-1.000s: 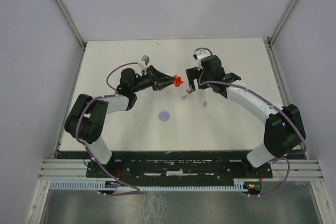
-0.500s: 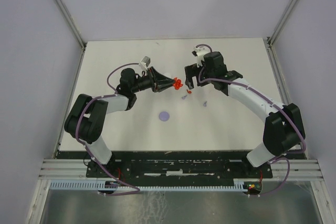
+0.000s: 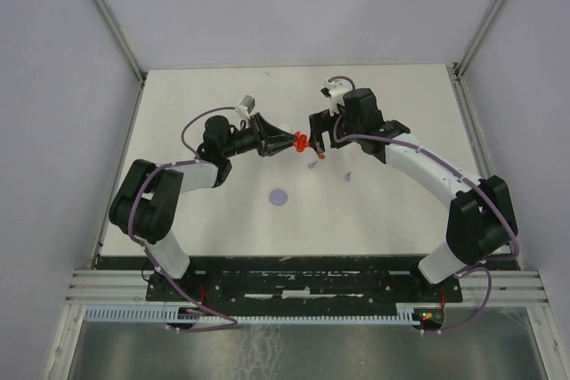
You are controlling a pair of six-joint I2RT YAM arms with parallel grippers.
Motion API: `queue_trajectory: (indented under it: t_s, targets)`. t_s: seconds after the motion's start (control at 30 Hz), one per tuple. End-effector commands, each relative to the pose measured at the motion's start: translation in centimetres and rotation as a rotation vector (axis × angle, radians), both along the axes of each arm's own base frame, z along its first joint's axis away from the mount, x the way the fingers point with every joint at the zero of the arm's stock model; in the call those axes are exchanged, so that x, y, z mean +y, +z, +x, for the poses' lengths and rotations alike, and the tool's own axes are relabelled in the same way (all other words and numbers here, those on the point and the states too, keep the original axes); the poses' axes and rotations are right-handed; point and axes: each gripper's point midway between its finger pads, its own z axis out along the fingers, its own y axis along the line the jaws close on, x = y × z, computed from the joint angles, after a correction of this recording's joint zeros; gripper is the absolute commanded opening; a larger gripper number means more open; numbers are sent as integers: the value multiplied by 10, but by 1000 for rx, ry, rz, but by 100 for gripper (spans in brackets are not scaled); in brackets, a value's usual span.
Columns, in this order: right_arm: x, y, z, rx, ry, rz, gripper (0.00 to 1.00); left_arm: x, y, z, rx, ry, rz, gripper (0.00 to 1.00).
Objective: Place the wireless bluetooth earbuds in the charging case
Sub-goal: Adjust the earbud with the charging case.
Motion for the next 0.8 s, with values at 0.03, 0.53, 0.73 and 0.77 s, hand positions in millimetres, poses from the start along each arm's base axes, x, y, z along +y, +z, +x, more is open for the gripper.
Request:
queue_trajectory:
  t_s: [0.03, 0.53, 0.73, 0.77]
  targets:
    - [12, 30, -4, -73, 29, 48, 99, 0, -1, 4, -60, 7, 14, 3]
    - [15, 29, -21, -77, 33, 17, 98, -1, -6, 12, -49, 28, 15, 3]
    - [-16, 16, -6, -58, -154, -86, 100, 7, 0, 15, -52, 63, -4, 3]
    - [-21, 11, -4, -46, -174, -107, 100, 11, 3, 16, -58, 79, -15, 3]
